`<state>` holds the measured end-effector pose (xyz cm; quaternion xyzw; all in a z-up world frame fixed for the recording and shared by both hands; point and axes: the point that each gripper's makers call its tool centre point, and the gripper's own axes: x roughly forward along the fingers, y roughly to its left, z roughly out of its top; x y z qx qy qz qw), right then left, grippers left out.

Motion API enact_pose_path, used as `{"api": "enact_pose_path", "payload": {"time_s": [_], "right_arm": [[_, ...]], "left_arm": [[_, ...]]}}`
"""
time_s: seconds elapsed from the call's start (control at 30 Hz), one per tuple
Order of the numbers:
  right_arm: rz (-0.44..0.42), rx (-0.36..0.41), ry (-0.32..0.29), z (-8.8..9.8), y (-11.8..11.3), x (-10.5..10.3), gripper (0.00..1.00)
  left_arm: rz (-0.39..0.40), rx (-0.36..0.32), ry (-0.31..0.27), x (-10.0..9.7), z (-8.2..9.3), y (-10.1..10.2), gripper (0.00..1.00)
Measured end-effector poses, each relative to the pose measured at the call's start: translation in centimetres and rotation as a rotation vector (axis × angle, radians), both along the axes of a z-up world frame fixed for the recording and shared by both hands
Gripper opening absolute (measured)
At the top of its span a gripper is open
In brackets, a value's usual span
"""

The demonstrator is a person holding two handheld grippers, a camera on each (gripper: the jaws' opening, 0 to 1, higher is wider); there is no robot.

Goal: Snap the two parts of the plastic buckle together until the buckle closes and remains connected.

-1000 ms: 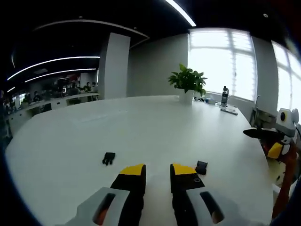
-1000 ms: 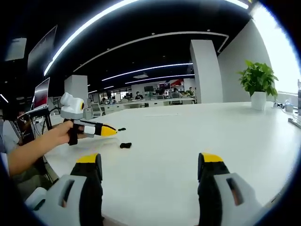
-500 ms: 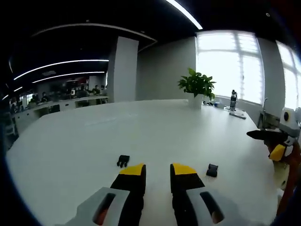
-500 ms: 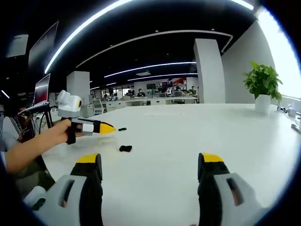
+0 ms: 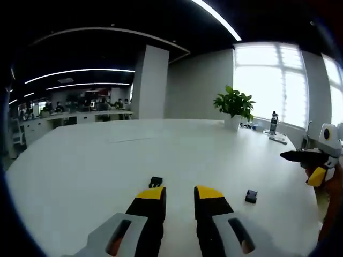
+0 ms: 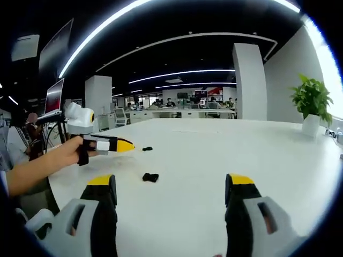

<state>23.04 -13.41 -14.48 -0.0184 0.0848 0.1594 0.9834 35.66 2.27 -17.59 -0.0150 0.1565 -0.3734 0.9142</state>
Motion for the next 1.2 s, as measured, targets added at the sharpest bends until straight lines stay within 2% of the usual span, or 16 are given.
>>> {"api": "enact_pose_path", "payload": {"time_s": [0.4,0.73,0.87,1.07,1.2], "right_arm": [[0.059,-0.045,0.001,0.8,1.2,1.9,0.83],[0.115,-0.088,0.011,1.0,2.1,3.6,0.83],[0.156,-0.122,0.032,0.6,2.5,4.3,0.83],[0.245,-0.117,0.052,0.0,3.8,5.3,0.77],[0.268,-0.165,0.068,-0.6,4.1,5.6,0.75]], "left_arm": [[0.055,-0.004,0.007,1.4,-0.2,1.4,0.21],[0.076,0.035,0.002,2.4,-0.7,1.9,0.22],[0.079,0.045,-0.001,2.7,-0.6,1.9,0.22],[0.078,0.067,0.002,3.0,-0.9,2.0,0.22],[0.083,0.069,0.003,3.2,-1.0,2.0,0.22]]}}
